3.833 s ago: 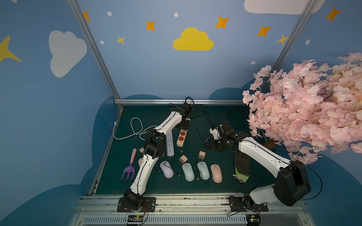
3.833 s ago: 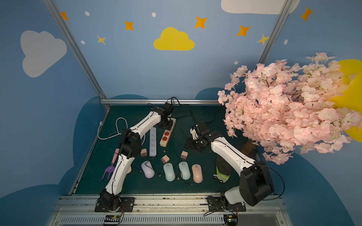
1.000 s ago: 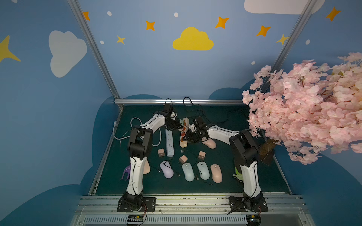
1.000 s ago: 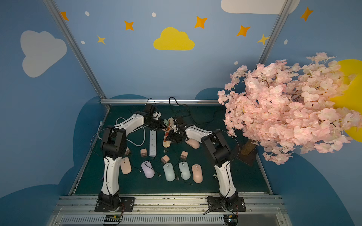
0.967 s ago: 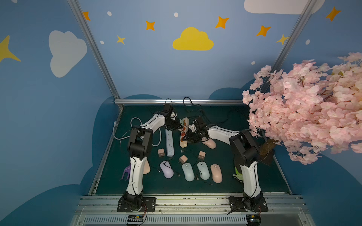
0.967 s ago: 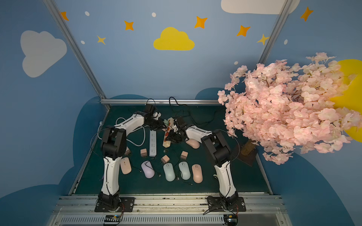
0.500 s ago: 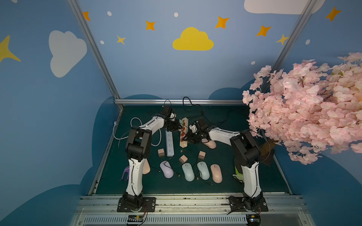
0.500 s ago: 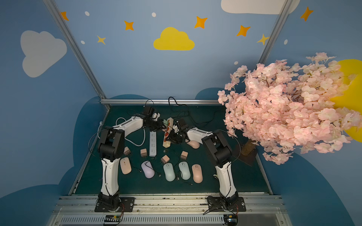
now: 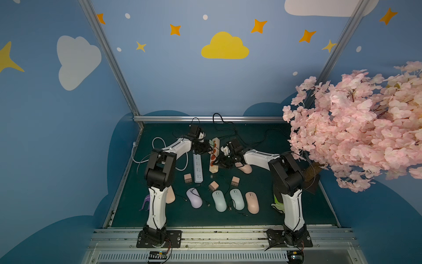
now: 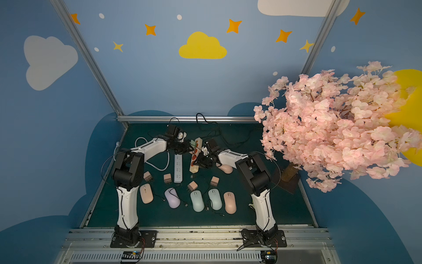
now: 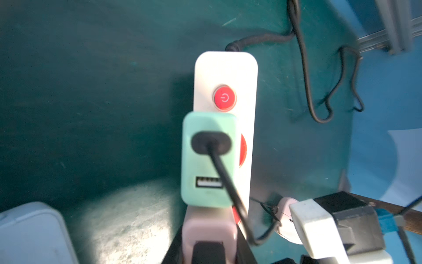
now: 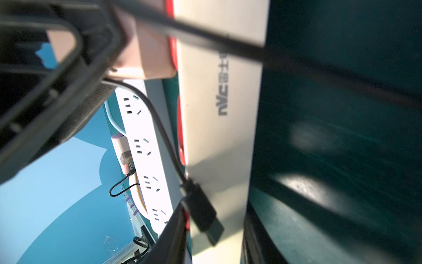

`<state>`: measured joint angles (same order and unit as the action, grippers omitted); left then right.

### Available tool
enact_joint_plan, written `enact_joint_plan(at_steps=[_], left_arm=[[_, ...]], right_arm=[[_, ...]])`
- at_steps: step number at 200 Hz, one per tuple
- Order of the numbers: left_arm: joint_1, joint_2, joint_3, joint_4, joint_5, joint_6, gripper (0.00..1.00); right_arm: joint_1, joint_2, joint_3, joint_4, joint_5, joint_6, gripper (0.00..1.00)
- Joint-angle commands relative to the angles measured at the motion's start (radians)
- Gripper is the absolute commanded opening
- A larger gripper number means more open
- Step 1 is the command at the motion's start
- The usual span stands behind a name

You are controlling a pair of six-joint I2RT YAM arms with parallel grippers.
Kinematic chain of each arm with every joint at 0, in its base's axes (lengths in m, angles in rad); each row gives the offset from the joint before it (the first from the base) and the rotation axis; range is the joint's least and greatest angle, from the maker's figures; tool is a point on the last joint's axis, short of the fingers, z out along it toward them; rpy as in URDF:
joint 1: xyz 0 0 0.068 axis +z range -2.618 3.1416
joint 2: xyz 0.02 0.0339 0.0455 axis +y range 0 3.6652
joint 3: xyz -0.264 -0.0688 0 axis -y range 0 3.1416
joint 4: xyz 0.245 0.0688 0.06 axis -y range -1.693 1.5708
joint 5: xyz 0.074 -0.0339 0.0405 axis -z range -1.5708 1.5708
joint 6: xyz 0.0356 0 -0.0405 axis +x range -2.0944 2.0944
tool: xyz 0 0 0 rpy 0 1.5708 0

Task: Unplug the wireless mouse
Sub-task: Remove the plug from the socket.

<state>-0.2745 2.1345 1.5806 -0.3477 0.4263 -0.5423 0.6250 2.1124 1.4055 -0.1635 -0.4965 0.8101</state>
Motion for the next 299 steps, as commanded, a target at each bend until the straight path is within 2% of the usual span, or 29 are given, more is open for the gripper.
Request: enact_joint_plan(at_steps=[1, 27, 61, 71, 90, 118, 137, 164, 198, 207, 222, 250, 265, 280, 299], left_arm=[[0.039, -0.033, 0.006, 0.091, 0.189, -0.059, 0.04], [0.021, -0.051, 0.014, 0.054, 0.141, -0.026, 0.04], [-0.082, -0.089, 0.076, -0.125, -0.138, 0.105, 0.04], [-0.097, -0.098, 0.078, -0.132, -0.169, 0.118, 0.04], [-0.081, -0.105, 0.056, -0.091, -0.112, 0.089, 0.04], [0.006, -0.103, -0.052, 0.108, 0.118, -0.045, 0.04], [0.037, -0.095, -0.083, 0.171, 0.191, -0.087, 0.04], [0.017, -0.108, -0.067, 0.122, 0.146, -0.034, 0.04], [-0.059, -0.148, -0.009, -0.050, -0.107, 0.098, 0.04], [-0.071, -0.154, -0.001, -0.074, -0.139, 0.115, 0.04], [-0.055, -0.162, -0.022, -0.040, -0.096, 0.087, 0.04], [0.023, -0.158, -0.135, 0.175, 0.121, -0.065, 0.04], [0.050, -0.146, -0.175, 0.276, 0.198, -0.133, 0.04], [0.051, -0.145, -0.181, 0.293, 0.203, -0.139, 0.04], [0.023, -0.159, -0.150, 0.199, 0.128, -0.063, 0.04]], right_arm=[[-0.005, 0.023, -0.037, -0.080, 0.094, 0.007, 0.00], [-0.007, 0.026, -0.028, -0.097, 0.102, 0.005, 0.00], [-0.007, 0.029, -0.026, -0.106, 0.104, 0.006, 0.00], [-0.007, 0.030, -0.026, -0.105, 0.104, 0.007, 0.00], [-0.007, 0.033, -0.023, -0.103, 0.097, 0.008, 0.00], [-0.007, 0.031, -0.020, -0.105, 0.094, 0.004, 0.00], [-0.006, 0.033, -0.019, -0.107, 0.094, 0.004, 0.00], [-0.007, 0.035, -0.013, -0.110, 0.091, 0.004, 0.00], [-0.007, 0.038, -0.010, -0.116, 0.093, 0.003, 0.00], [-0.007, 0.038, -0.010, -0.116, 0.093, 0.003, 0.00], [-0.006, 0.038, -0.012, -0.111, 0.091, 0.004, 0.00], [-0.007, 0.037, -0.013, -0.105, 0.084, 0.004, 0.00], [-0.007, 0.036, -0.014, -0.104, 0.086, 0.005, 0.00], [-0.007, 0.038, -0.013, -0.107, 0.084, 0.004, 0.00], [-0.006, 0.037, -0.011, -0.106, 0.084, 0.004, 0.00]])
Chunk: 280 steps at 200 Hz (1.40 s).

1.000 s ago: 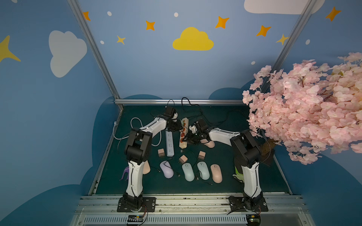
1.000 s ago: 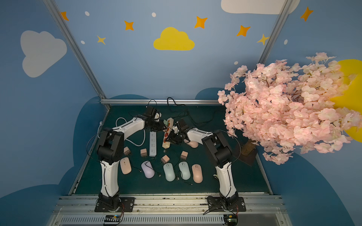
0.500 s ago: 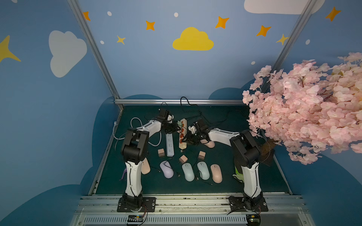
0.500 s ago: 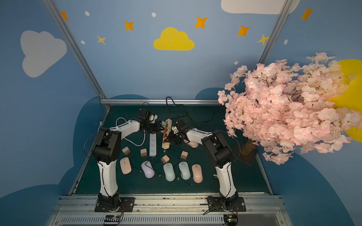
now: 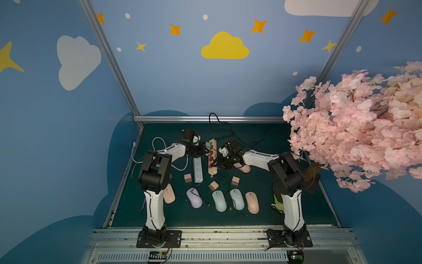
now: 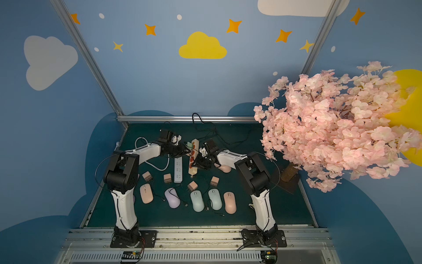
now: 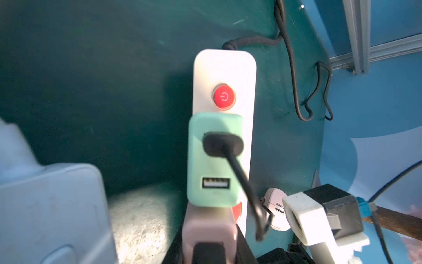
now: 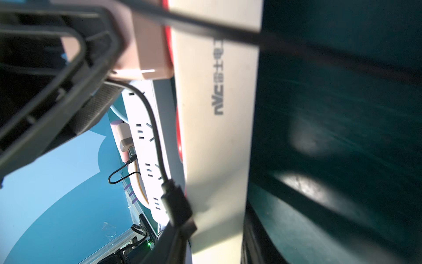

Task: Unplug the wireless mouse
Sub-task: Remove the plug from the socket.

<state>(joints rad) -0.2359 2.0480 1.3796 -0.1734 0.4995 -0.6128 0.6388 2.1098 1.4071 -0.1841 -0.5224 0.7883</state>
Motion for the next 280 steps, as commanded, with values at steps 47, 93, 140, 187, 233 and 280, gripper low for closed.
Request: enact_joint_plan(at_steps=[47, 93, 140, 187, 233, 280], left_arm=[[-0.061, -0.123, 0.075, -0.105, -0.122, 0.119, 0.04], [0.024, -0.095, -0.048, 0.172, 0.108, -0.080, 0.04], [-0.078, -0.100, 0.099, -0.130, -0.114, 0.122, 0.04], [0.009, -0.093, -0.051, 0.176, 0.102, -0.087, 0.04], [-0.006, -0.102, -0.054, 0.147, 0.070, -0.044, 0.04], [-0.060, -0.115, 0.030, -0.054, -0.091, 0.077, 0.04]], right_arm=[[-0.021, 0.040, -0.018, -0.085, 0.112, 0.029, 0.00], [-0.020, 0.039, -0.016, -0.084, 0.107, 0.028, 0.00], [-0.020, 0.043, -0.011, -0.088, 0.108, 0.029, 0.00], [-0.021, 0.037, -0.020, -0.077, 0.103, 0.028, 0.00], [-0.022, 0.036, -0.016, -0.081, 0.104, 0.029, 0.00], [-0.022, 0.039, -0.014, -0.083, 0.102, 0.028, 0.00]])
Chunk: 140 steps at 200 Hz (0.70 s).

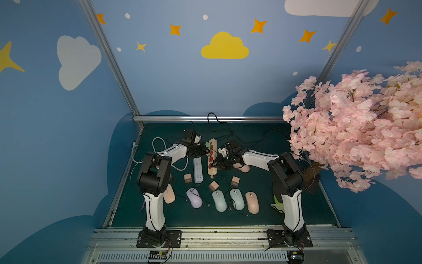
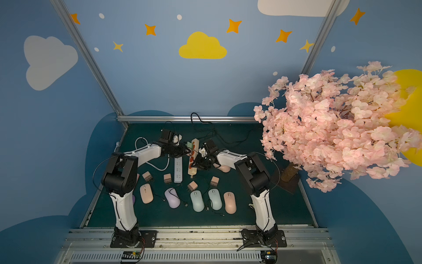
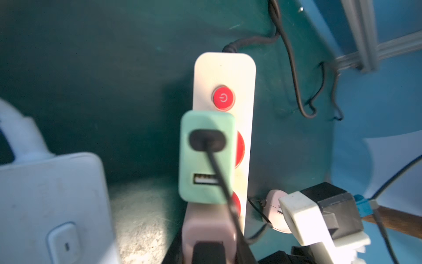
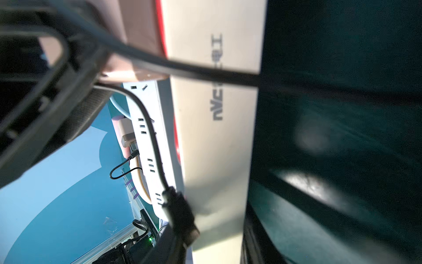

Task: Unplug the wireless mouse
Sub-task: Remove the plug from the socket.

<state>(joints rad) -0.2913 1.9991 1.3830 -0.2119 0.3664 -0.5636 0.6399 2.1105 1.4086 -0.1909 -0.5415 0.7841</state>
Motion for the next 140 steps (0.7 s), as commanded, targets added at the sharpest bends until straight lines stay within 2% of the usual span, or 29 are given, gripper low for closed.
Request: enact_joint_plan(at_steps=[1, 32, 57, 73, 97, 111, 128, 140], left_arm=[[-0.002, -0.065, 0.021, -0.006, 0.049, 0.023, 0.04], [0.073, -0.046, -0.098, 0.277, 0.257, -0.170, 0.04], [0.082, -0.032, -0.128, 0.400, 0.321, -0.237, 0.04], [0.067, -0.048, -0.109, 0.322, 0.274, -0.176, 0.04], [0.014, -0.083, -0.023, 0.070, 0.097, -0.002, 0.04], [-0.009, -0.096, 0.005, -0.018, 0.008, 0.055, 0.04], [0.003, -0.104, -0.007, -0.007, 0.024, 0.039, 0.04], [0.026, -0.098, -0.029, 0.039, 0.087, -0.006, 0.04]], right_arm=[[-0.023, 0.039, -0.016, -0.077, 0.120, 0.032, 0.00], [-0.023, 0.037, -0.012, -0.079, 0.119, 0.030, 0.00], [-0.023, 0.036, -0.011, -0.081, 0.120, 0.030, 0.00], [-0.022, 0.037, -0.008, -0.083, 0.122, 0.029, 0.00], [-0.023, 0.037, -0.006, -0.092, 0.126, 0.026, 0.00], [-0.023, 0.039, -0.006, -0.091, 0.127, 0.027, 0.00], [-0.022, 0.040, -0.009, -0.083, 0.122, 0.030, 0.00], [-0.022, 0.042, -0.009, -0.083, 0.120, 0.032, 0.00]])
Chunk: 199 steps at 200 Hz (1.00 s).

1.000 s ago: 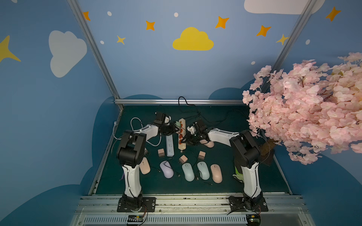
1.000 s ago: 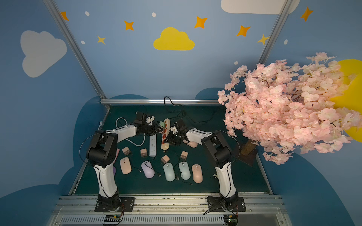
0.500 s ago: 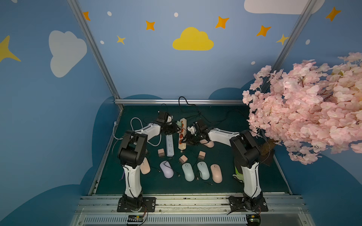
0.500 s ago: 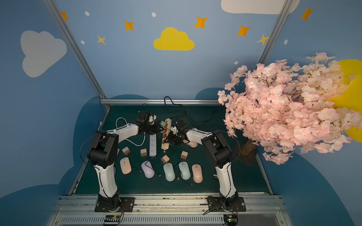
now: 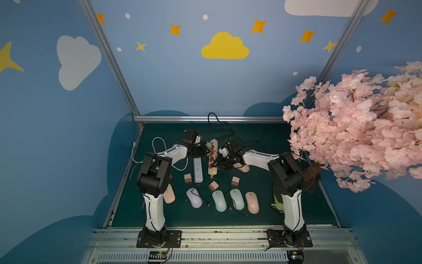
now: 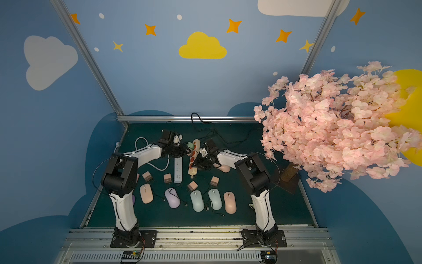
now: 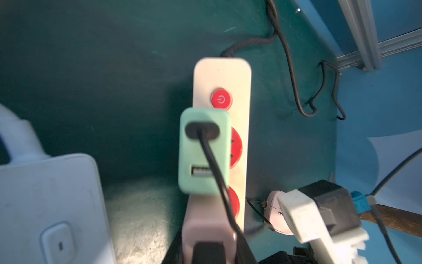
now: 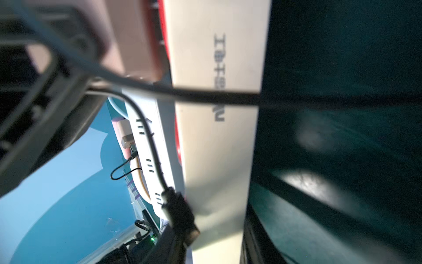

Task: Unplug the wireless mouse
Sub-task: Remove the plug from the socket.

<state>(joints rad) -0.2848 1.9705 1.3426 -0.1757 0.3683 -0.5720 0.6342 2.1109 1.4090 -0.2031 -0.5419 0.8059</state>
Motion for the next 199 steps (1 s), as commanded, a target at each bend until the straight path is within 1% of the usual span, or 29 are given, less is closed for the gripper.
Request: enact_joint_plan(at_steps=[1, 23, 55, 82, 126, 142, 168, 199], left_arm=[[0.021, -0.069, 0.010, 0.009, 0.091, -0.003, 0.04], [0.063, -0.048, -0.039, 0.147, 0.214, -0.108, 0.04], [0.063, -0.052, -0.039, 0.158, 0.233, -0.109, 0.04], [0.065, -0.096, -0.056, 0.100, 0.203, -0.076, 0.04], [0.064, -0.190, -0.111, -0.091, 0.080, -0.006, 0.04], [0.064, -0.196, -0.106, -0.166, 0.061, 0.025, 0.04], [0.066, -0.211, -0.125, -0.202, 0.045, 0.044, 0.04], [0.079, -0.292, -0.182, -0.172, 0.027, 0.033, 0.04]], right_arm=[[-0.017, 0.042, -0.010, -0.071, 0.120, 0.009, 0.00], [-0.017, 0.038, -0.010, -0.073, 0.122, 0.008, 0.00], [-0.017, 0.036, -0.012, -0.066, 0.117, 0.003, 0.00], [-0.018, 0.037, -0.005, -0.042, 0.088, -0.015, 0.00], [-0.027, 0.034, 0.018, -0.001, 0.023, -0.049, 0.01], [-0.028, 0.037, 0.029, -0.001, 0.009, -0.059, 0.01], [-0.027, 0.046, 0.043, 0.019, -0.031, -0.070, 0.02], [-0.019, 0.084, 0.099, 0.034, -0.118, -0.093, 0.04]])
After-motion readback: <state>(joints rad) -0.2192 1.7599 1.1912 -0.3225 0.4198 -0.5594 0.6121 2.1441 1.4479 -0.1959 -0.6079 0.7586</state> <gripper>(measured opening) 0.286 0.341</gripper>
